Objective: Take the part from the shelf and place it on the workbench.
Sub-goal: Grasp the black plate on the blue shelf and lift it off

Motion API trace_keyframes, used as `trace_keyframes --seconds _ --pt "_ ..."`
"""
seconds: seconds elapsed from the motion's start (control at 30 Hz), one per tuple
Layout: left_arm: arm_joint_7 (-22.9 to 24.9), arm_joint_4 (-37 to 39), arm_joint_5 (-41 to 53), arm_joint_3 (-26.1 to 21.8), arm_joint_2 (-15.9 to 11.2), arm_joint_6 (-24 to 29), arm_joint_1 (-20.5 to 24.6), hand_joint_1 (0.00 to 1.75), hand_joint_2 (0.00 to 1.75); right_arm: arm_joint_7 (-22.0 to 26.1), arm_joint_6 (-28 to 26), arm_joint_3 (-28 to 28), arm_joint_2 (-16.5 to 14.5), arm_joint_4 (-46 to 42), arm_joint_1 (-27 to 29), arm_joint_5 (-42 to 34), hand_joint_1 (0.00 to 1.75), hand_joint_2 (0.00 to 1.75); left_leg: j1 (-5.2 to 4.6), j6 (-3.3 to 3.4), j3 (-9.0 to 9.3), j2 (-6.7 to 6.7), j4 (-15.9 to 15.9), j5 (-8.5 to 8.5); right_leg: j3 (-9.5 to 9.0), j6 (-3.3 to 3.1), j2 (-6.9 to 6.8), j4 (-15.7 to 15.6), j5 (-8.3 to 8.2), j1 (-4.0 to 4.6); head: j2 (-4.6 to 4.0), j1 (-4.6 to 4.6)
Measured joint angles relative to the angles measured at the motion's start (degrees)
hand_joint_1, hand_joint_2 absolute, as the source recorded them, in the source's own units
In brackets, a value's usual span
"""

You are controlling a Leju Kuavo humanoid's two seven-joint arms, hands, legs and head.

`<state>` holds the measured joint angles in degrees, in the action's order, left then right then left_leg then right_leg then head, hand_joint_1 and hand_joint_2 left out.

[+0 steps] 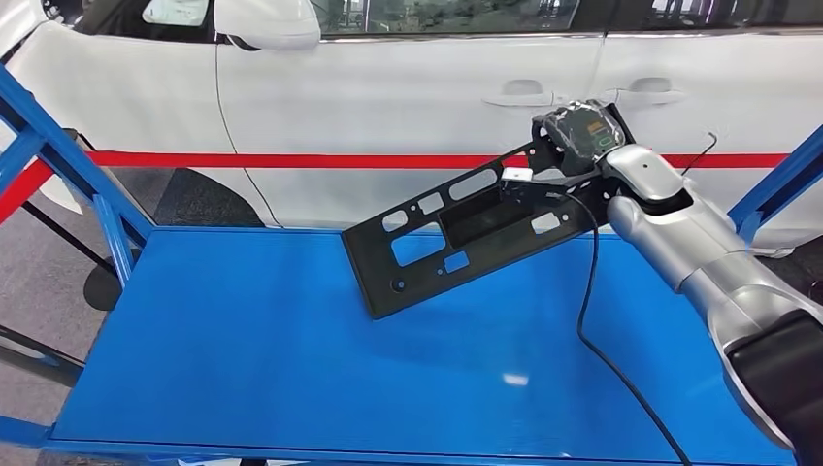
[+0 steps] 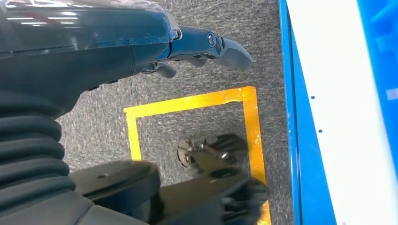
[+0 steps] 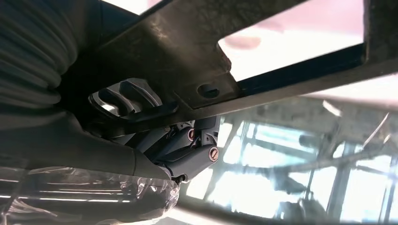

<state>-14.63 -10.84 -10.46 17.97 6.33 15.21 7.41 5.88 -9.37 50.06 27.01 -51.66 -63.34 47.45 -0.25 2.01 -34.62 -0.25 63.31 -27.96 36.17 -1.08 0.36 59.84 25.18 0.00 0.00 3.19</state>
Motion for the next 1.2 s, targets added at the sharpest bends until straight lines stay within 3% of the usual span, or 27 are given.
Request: trace_keyframes --seconds 0.07,0.17,0.23,0.3,0.37,0.4,0.47,0.5,0.57,0.67,0.7,0.77,0.83,0.87,0.9,0.93,1.0,1.07,1.17,1.2 --pt "0.1 0.0 0.2 0.0 -0.2 0.1 0.1 0.0 1.75 -0.3 0.7 0.1 0.3 -0.5 -1.9 0.0 1.75 1.75 -0.71 0.75 2.23 0.24 -3.9 0.51 0.12 0.46 -0.18 -0.2 -0.48 -0.19 0.0 0.02" --pt "0.2 0.0 0.4 0.0 -0.2 0.1 0.1 0.0 1.75 -0.7 1.7 0.3 0.4 -1.2 -3.8 -0.1 1.75 1.75 -0.66 0.82 2.62 0.34 -5.9 2.14 0.37 1.46 -0.31 -0.4 -0.63 -0.34 0.0 0.04" --pt "0.2 0.0 0.5 0.0 -0.2 0.1 0.2 0.0 1.75 -0.8 2.7 0.5 0.4 -1.5 -5.4 -0.3 1.75 1.75 -0.27 0.89 2.42 0.54 -7.3 3.5 1.68 1.97 -0.29 2.6 2.28 -0.34 0.0 0.02" --pt "0.2 0.0 0.6 0.0 -0.2 0.1 0.2 0.0 1.75 -0.9 4.1 0.8 0.4 -1.7 -7.3 -1.1 1.75 1.75 -0.23 0.83 1.48 0.64 -7.3 4.2 4.05 2.51 -0.29 9.4 6.71 -0.68 0.0 0.02" --pt "0.2 0.0 0.8 0.0 -0.2 0.1 0.2 0.0 1.75 -1.1 5.1 1.3 0.5 -1.8 -8.6 -2.2 1.75 1.75 -0.02 0.58 0.4 0.65 -6.7 4.54 5.03 3.19 -0.32 14.1 8.39 -1.12 0.0 0.02" --pt "0.3 0.0 0.8 0.0 -0.2 0.1 0.2 0.0 1.75 -1.1 5.2 1.6 0.5 -1.9 -9.1 -2.8 1.75 1.75 0.19 0.43 -0.16 0.66 -6.2 4.65 4.09 3.58 -0.34 13.4 7.62 -1.4 0.0 0.02" --pt "0.3 0.0 0.8 0.0 -0.2 0.1 0.3 0.0 1.75 -1.2 5.2 2.2 0.6 -2.1 -9.9 -3.7 1.75 1.75 0.68 -0.1 -1.41 0.65 -4.9 4.68 -0.04 4.51 -0.44 7.1 4.98 -2.06 0.0 0.02" --pt "0.3 0.0 0.8 0.0 -0.2 0.2 0.4 0.0 1.75 -1.3 5.1 2.5 0.5 -2.1 -10.4 -4.0 1.75 1.75 0.77 -0.48 -2.12 0.62 -4.2 4.67 -1.87 4.62 -0.37 4.0 4.0 -2.12 0.0 0.02" --pt "0.4 0.0 0.8 0.0 -0.2 0.2 0.5 0.0 1.75 -1.5 5.0 3.0 0.5 -2.2 -11.4 -4.4 1.75 1.75 0.67 -1.29 -3.12 0.45 -3.2 4.84 -3.14 4.1 -0.13 1.1 3.64 -2.03 0.0 0.04" --pt "0.5 0.0 0.8 0.0 -0.2 0.3 0.4 0.0 1.75 -1.7 4.5 4.0 0.3 -2.2 -12.1 -5.0 1.75 1.75 0.67 -2.28 -3.96 0.21 -2.8 5.26 -2.19 2.31 -0.1 1.2 2.98 -1.87 0.0 0.07" --pt "0.5 0.0 0.8 -0.1 -0.3 0.3 0.4 0.0 1.75 -1.7 4.3 4.3 0.1 -2.2 -12.3 -5.2 1.75 1.75 0.78 -2.59 -4.47 0.21 -2.0 4.33 -1.81 1.73 -0.19 1.2 2.59 -1.88 0.0 0.06" --pt "0.5 0.0 0.8 -0.2 -0.3 0.4 0.4 0.0 1.75 -1.7 3.8 4.9 -0.5 -2.0 -12.7 -5.5 1.75 1.75 0.96 -3.07 -6.25 0.24 2.8 0.13 -0.88 0.82 -0.32 1.1 1.76 -1.91 0.0 0.07" --pt "0.4 0.0 0.7 -0.4 -0.3 0.4 0.4 0.0 1.75 -1.8 3.3 5.4 -1.1 -1.7 -13.0 -5.9 1.75 1.75 0.96 -3.24 -8.28 0.26 10.1 -4.13 0.14 0.44 -0.28 1.1 0.94 -1.67 0.0 0.07" --pt "0.4 0.0 0.7 -0.5 -0.3 0.4 0.4 0.0 1.75 -1.7 3.1 5.7 -1.4 -1.6 -13.1 -6.1 1.75 1.75 0.94 -3.15 -8.51 0.26 12.3 -4.88 0.63 0.39 -0.24 1.1 0.53 -1.49 0.0 0.07" --pt "0.4 0.0 0.7 -0.6 -0.3 0.4 0.3 0.0 1.75 -1.7 2.9 6.0 -1.6 -1.4 -13.1 -6.4 1.75 1.75 0.89 -2.91 -7.79 0.25 12.7 -4.63 1.1 0.37 -0.21 1.1 0.12 -1.26 0.0 0.07" --pt "0.4 0.0 0.7 -0.7 -0.3 0.4 0.3 0.0 1.75 -1.7 2.7 6.2 -1.7 -1.3 -13.2 -6.8 1.75 1.75 0.76 -2.49 -5.98 0.23 10.7 -3.5 1.5 0.38 -0.19 1.1 -0.26 -1.03 0.0 0.07" --pt "0.4 0.0 0.7 -0.8 -0.4 0.5 0.4 0.0 1.75 -1.6 2.6 6.6 -1.8 -1.0 -13.4 -7.3 1.75 1.75 0.28 -1.15 -0.45 0.15 2.8 -1.44 2.05 0.52 -0.23 1.1 -0.91 -0.71 0.0 0.07" --pt "0.3 0.0 0.7 -0.9 -0.5 0.5 0.5 0.0 1.75 -1.6 2.3 6.7 -1.8 -0.8 -13.7 -7.7 1.75 1.75 -0.19 -0.52 2.94 0.16 -2.7 -0.81 2.21 1.04 -0.41 0.8 -1.56 -0.8 0.0 0.06" --pt "0.3 0.0 0.7 -0.9 -0.6 0.7 0.3 0.0 1.75 -1.6 1.8 7.0 -1.9 -0.5 -13.8 -8.2 1.75 1.75 -0.33 -0.32 3.08 0.33 -4.7 0.43 2.17 2.15 -0.53 0.0 -2.63 -1.05 0.0 0.05" --pt "0.3 0.0 0.7 -0.9 -0.6 0.7 0.3 0.0 1.75 -1.6 1.7 7.2 -2.0 -0.4 -13.8 -8.3 1.75 1.75 -0.22 -0.05 2.98 0.48 -5.4 1.2 2.44 2.38 -0.51 0.2 -2.05 -0.98 0.0 0.05"
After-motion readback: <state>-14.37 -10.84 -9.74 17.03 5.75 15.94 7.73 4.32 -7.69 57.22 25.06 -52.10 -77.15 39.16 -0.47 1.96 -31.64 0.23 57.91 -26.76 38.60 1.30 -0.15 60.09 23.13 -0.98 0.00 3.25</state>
